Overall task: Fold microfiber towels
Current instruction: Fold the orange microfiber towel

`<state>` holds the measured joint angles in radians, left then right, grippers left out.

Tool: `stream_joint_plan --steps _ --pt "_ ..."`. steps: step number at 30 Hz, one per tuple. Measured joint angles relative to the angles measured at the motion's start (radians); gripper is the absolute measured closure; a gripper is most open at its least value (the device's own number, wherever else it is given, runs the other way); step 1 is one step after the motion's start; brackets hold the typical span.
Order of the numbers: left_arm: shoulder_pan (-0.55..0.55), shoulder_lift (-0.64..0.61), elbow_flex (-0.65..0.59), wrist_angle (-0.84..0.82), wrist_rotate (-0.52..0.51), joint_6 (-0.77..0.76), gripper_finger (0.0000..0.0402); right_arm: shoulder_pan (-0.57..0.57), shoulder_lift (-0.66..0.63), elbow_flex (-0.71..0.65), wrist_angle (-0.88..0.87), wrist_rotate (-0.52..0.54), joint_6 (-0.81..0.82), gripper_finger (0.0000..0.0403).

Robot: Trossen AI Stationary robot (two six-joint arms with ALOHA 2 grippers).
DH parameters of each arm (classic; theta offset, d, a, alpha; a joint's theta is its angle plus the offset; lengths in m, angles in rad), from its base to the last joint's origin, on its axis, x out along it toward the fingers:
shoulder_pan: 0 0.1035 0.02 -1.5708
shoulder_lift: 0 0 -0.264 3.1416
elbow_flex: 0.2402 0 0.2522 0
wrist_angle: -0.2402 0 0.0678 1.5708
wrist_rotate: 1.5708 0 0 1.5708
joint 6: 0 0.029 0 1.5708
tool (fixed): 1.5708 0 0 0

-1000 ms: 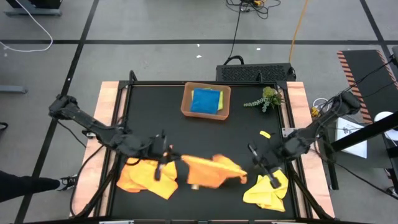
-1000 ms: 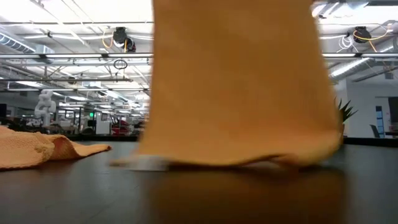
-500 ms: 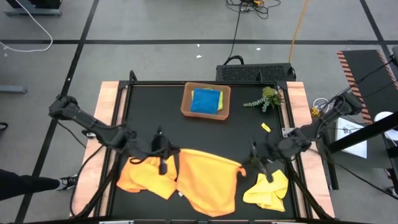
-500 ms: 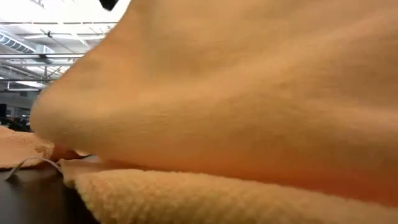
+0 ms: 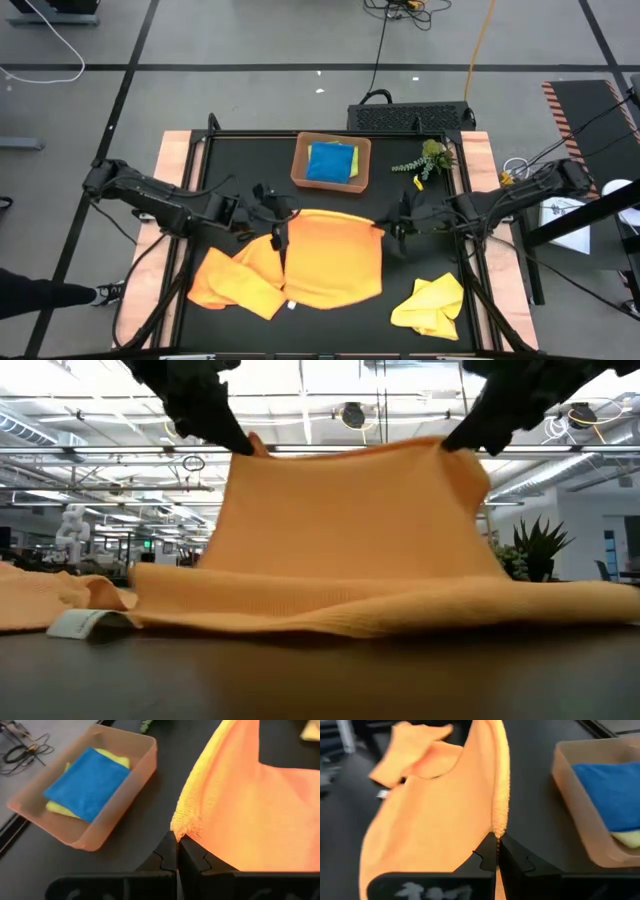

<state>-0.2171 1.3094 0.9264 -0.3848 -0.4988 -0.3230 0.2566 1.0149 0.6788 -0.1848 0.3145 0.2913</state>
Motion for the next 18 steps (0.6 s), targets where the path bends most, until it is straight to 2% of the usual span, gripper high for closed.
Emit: stream_joint_plan --steps 4,9,13,15,18 --pt "0.030 0.007 0.001 0.007 -0.029 0.048 0.0400 -0.056 0.016 0.000 -0.020 0.002 -0.043 0.0403" --pt "0.076 0.007 0.000 0.007 -0.088 0.109 0.0400 -0.113 0.012 0.000 -0.027 0.097 -0.124 0.0403" --pt "0.105 0.004 0.000 0.014 -0.161 0.146 0.0400 -0.146 -0.008 0.000 0.022 0.119 -0.194 0.0403" --pt "0.107 -0.001 0.000 0.028 -0.168 0.164 0.0400 -0.144 -0.015 0.000 0.058 0.093 -0.207 0.0403" --pt "0.080 -0.014 0.000 0.058 -0.144 0.173 0.0400 -0.125 -0.036 0.000 0.103 -0.033 -0.186 0.0403"
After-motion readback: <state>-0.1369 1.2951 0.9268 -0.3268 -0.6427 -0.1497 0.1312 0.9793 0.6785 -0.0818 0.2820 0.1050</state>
